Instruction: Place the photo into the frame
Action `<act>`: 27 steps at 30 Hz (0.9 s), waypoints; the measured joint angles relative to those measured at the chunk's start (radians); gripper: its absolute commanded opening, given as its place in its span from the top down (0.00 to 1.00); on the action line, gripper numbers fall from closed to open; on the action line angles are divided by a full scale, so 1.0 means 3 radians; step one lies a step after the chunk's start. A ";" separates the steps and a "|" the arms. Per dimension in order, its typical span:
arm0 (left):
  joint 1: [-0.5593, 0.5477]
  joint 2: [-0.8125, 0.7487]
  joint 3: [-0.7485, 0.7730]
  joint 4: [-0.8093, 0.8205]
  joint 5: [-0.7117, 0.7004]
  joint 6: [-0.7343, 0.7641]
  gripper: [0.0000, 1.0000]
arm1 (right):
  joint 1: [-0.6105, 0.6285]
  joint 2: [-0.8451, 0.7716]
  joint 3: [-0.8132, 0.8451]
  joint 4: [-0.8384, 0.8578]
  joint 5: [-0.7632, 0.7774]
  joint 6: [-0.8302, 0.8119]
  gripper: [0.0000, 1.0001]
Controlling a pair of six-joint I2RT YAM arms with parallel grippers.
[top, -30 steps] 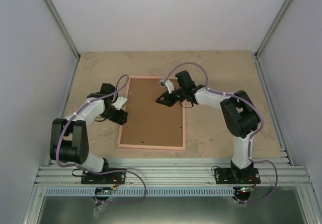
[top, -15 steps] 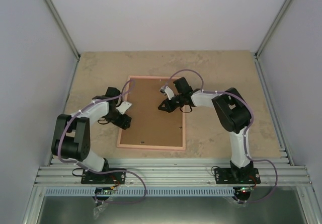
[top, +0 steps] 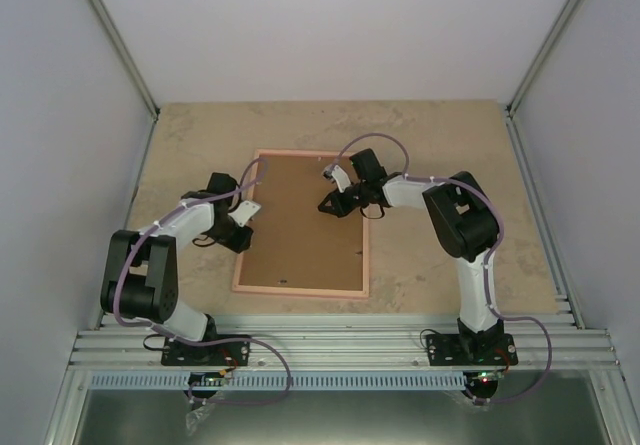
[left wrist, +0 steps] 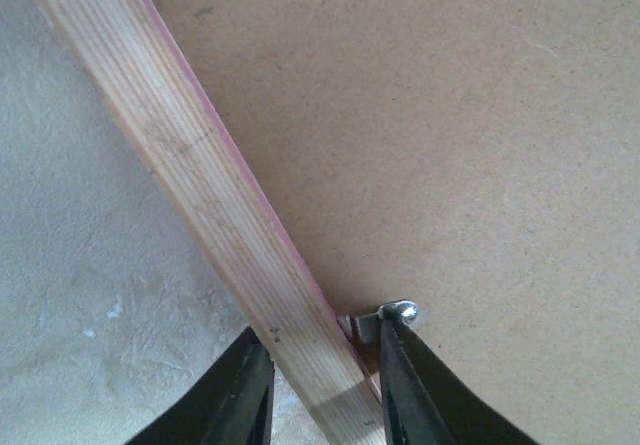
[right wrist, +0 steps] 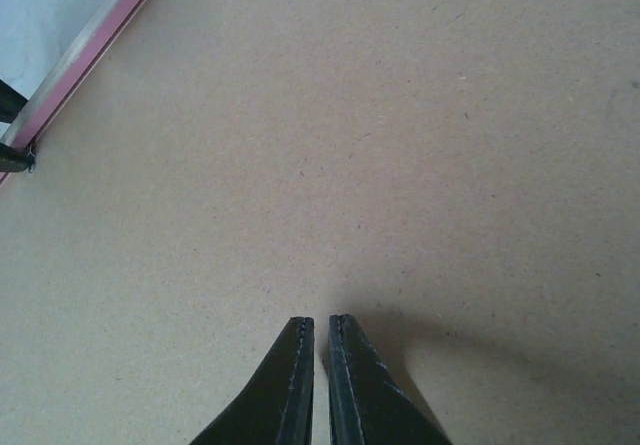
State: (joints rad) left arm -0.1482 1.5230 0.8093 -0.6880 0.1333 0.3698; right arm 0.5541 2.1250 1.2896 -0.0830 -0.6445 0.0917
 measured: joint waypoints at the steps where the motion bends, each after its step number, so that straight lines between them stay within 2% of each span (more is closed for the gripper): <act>1: 0.0003 -0.0001 0.0000 0.0004 -0.0005 0.0005 0.74 | -0.0005 0.0001 0.0003 0.0000 0.0003 -0.0005 0.91; 4: 0.0015 -0.0001 0.0004 0.0001 -0.0003 -0.0003 0.74 | -0.0011 0.0001 0.0005 0.0000 0.0006 -0.0011 0.91; 9: 0.0015 0.0038 0.0050 -0.0005 0.0011 -0.0019 0.67 | -0.0032 0.0029 0.0064 -0.0034 0.0015 -0.0028 0.91; 14: 0.0003 0.0217 0.0226 -0.0001 0.0043 -0.0090 0.65 | -0.0120 0.0173 0.0313 -0.0100 0.0053 -0.0045 0.91; 16: -0.0001 0.0313 0.0322 0.0019 0.0071 -0.0142 0.62 | -0.0184 0.0262 0.0451 -0.0113 0.0062 -0.0050 0.91; 18: -0.0008 0.0412 0.0423 0.0083 0.0089 -0.0205 0.44 | -0.0263 0.0326 0.0573 -0.0142 0.0090 -0.0062 0.91; 21: -0.0014 0.0500 0.0557 0.0189 0.0107 -0.0281 0.23 | -0.0371 0.0389 0.0704 -0.0203 0.0117 -0.0083 0.91; 25: -0.0009 0.0290 0.0643 0.0254 0.0217 -0.0043 0.02 | -0.0469 0.0397 0.0764 -0.0267 0.0056 -0.0095 0.89; 27: -0.0004 -0.0022 0.0614 0.0214 0.0343 0.0262 0.01 | -0.0469 0.0343 0.0715 -0.0267 -0.0043 -0.0094 0.89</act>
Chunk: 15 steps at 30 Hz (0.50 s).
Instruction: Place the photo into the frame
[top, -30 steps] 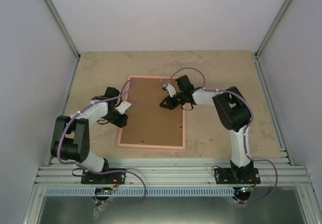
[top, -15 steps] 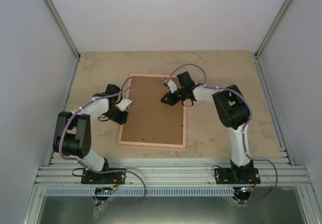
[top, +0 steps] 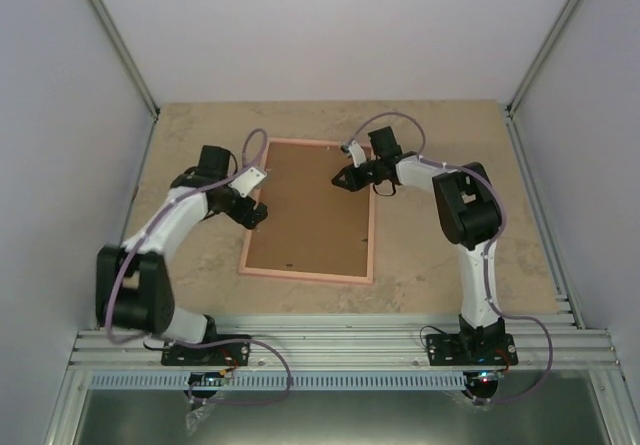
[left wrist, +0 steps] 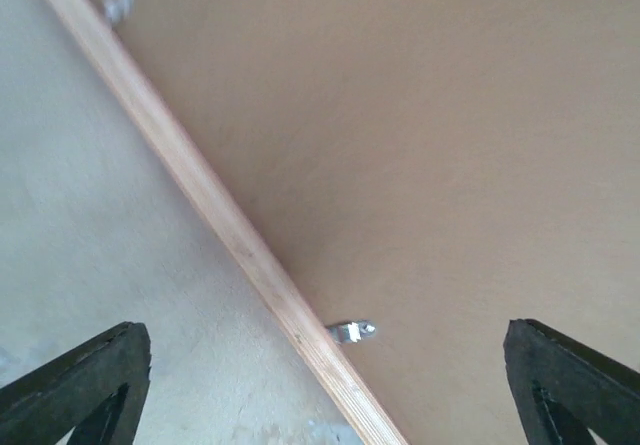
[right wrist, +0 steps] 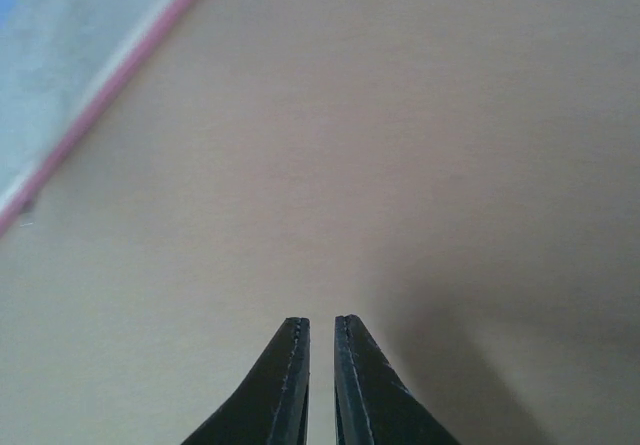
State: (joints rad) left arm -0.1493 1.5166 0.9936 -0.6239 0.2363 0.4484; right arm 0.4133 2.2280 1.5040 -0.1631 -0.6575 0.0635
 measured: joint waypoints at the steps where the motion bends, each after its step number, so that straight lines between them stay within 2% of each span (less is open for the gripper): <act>1: 0.0003 -0.0209 -0.0022 -0.0037 0.0085 0.0188 0.00 | 0.0017 -0.0072 -0.0061 -0.0009 -0.0076 0.0001 0.88; 4: -0.0011 -0.0757 -0.0088 -0.0205 0.0357 0.0781 0.01 | 0.0099 -0.0317 -0.0215 -0.0018 -0.0247 -0.0004 0.88; 7: -0.0137 -0.1087 -0.0262 -0.0456 0.0584 0.1417 0.01 | 0.0237 -0.0650 -0.0420 -0.0020 -0.0412 -0.0064 0.88; 10: -0.0412 -0.1118 -0.0520 -0.0637 0.0676 0.1845 0.05 | 0.0364 -0.0863 -0.0600 -0.0019 -0.0504 -0.0154 0.88; 15: -0.0895 -0.0977 -0.0796 -0.0689 0.0673 0.2104 0.14 | 0.0511 -0.0910 -0.0947 -0.0056 -0.0518 -0.0258 0.88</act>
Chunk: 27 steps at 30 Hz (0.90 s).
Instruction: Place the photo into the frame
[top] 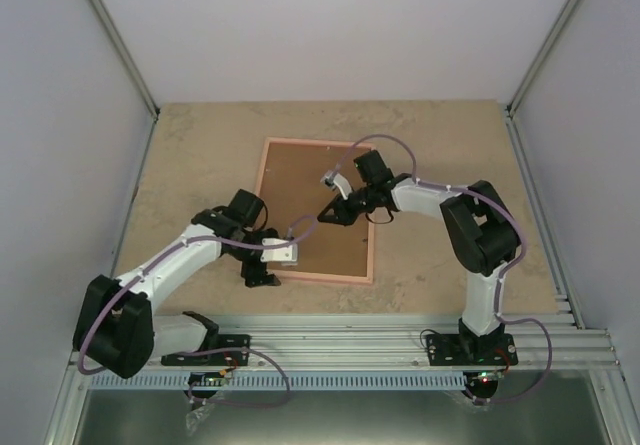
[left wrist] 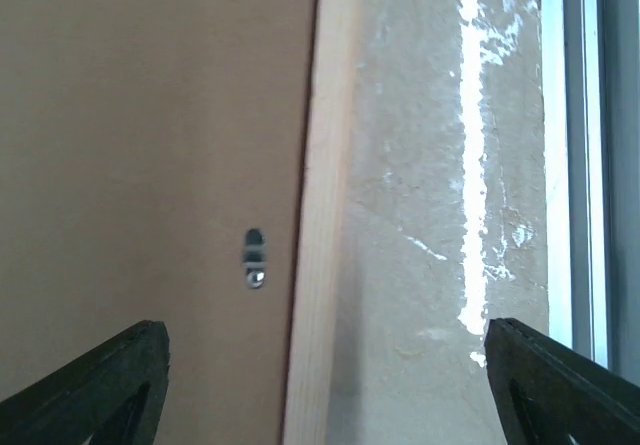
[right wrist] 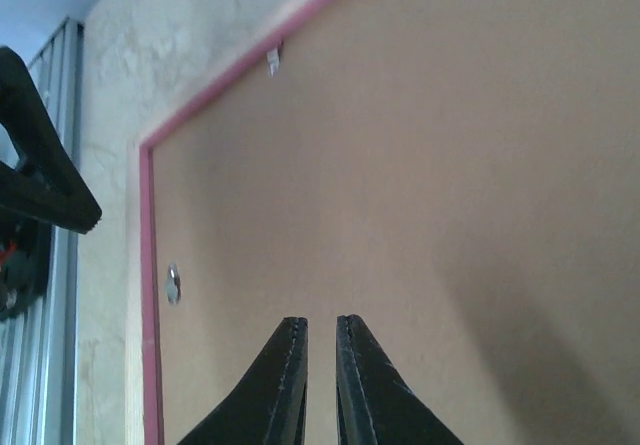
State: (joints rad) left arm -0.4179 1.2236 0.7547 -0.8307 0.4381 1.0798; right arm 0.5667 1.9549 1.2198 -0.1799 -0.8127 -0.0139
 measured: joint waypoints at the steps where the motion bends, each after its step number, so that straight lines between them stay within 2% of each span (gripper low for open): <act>1: -0.0079 0.0029 -0.0043 0.0039 -0.0023 0.0009 0.16 | 0.0014 0.0008 -0.0052 -0.0018 0.0014 -0.0018 0.89; 8: -0.0467 0.0258 -0.0276 0.0510 -0.0280 0.0005 0.25 | 0.0042 0.0114 -0.0125 -0.0100 0.0076 -0.0107 0.89; 15: -0.0593 0.0478 -0.0312 0.0899 -0.0440 -0.0060 0.29 | 0.0038 0.0134 -0.0186 -0.0102 0.0117 -0.0141 0.89; 27: -0.0684 0.0520 -0.0415 0.1082 -0.0575 0.0034 0.59 | -0.0055 0.0134 -0.0247 -0.0097 0.0142 -0.0150 0.90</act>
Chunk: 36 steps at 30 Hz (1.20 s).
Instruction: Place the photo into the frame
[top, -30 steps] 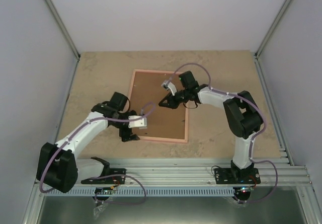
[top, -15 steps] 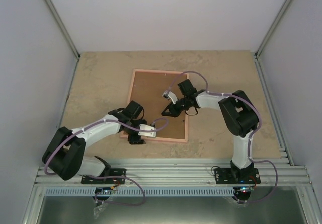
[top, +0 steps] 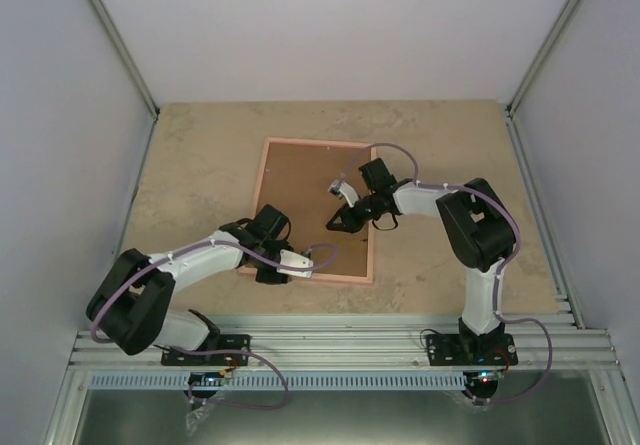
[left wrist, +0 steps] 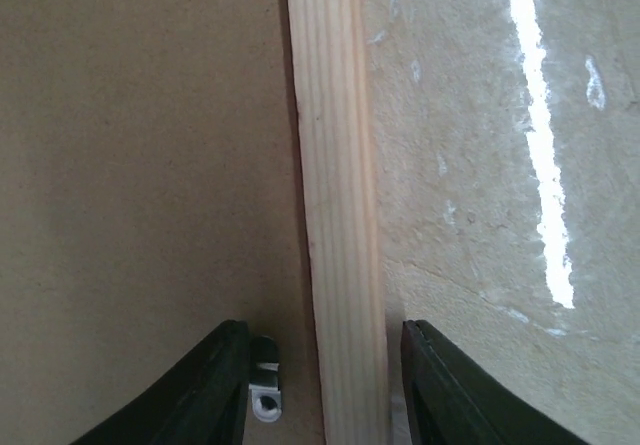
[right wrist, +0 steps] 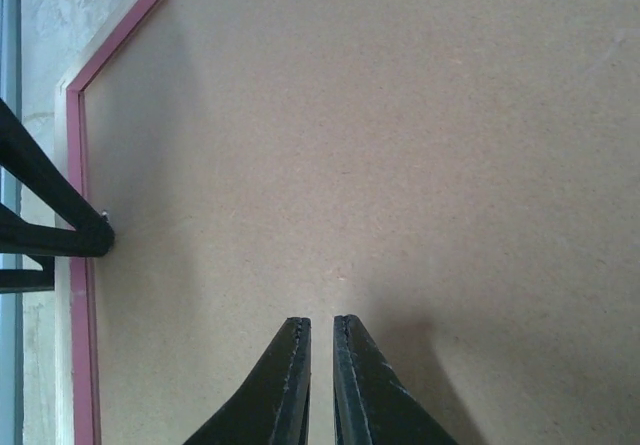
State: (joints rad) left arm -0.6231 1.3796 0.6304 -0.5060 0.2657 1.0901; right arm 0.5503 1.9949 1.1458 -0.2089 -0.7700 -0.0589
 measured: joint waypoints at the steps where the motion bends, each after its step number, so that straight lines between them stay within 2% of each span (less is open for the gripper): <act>1: 0.0000 -0.0018 -0.0009 -0.0008 -0.0006 0.0031 0.61 | -0.0008 0.0000 -0.0008 0.0006 0.0000 0.0000 0.90; 8: -0.0003 -0.0108 -0.0051 -0.0139 -0.0008 0.0184 0.79 | -0.0020 0.0000 -0.0065 0.0023 0.0003 -0.0005 0.90; 13: 0.0004 -0.0104 -0.0001 -0.0294 -0.0001 0.0201 0.86 | -0.0024 0.0000 -0.0093 0.0023 0.0003 -0.0018 0.90; 14: 0.0008 -0.0102 0.0013 -0.0340 -0.0005 0.0196 0.85 | -0.0027 0.0000 -0.0099 0.0023 0.0001 -0.0020 0.90; 17: 0.0005 -0.0099 0.0028 -0.0416 -0.0005 0.0219 0.57 | -0.0033 -0.0001 -0.0116 0.0034 -0.0004 -0.0029 0.90; 19: -0.0001 -0.0121 0.0039 -0.0468 0.0006 0.0231 0.50 | -0.0033 -0.0004 -0.0122 0.0047 -0.0005 -0.0031 0.90; 27: -0.0003 -0.0567 0.0032 -0.0548 0.0010 0.0310 0.47 | -0.0032 -0.0062 -0.0191 0.0083 -0.0001 -0.0028 0.90; 36: -0.0020 -0.0338 0.0022 -0.0431 -0.0008 0.0245 0.53 | -0.0032 -0.0127 -0.0192 0.0107 -0.0006 0.0001 0.87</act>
State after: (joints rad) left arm -0.6292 1.2781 0.6369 -0.6353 0.2634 1.1637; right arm 0.5407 1.9568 1.0882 -0.1768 -0.7719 -0.0586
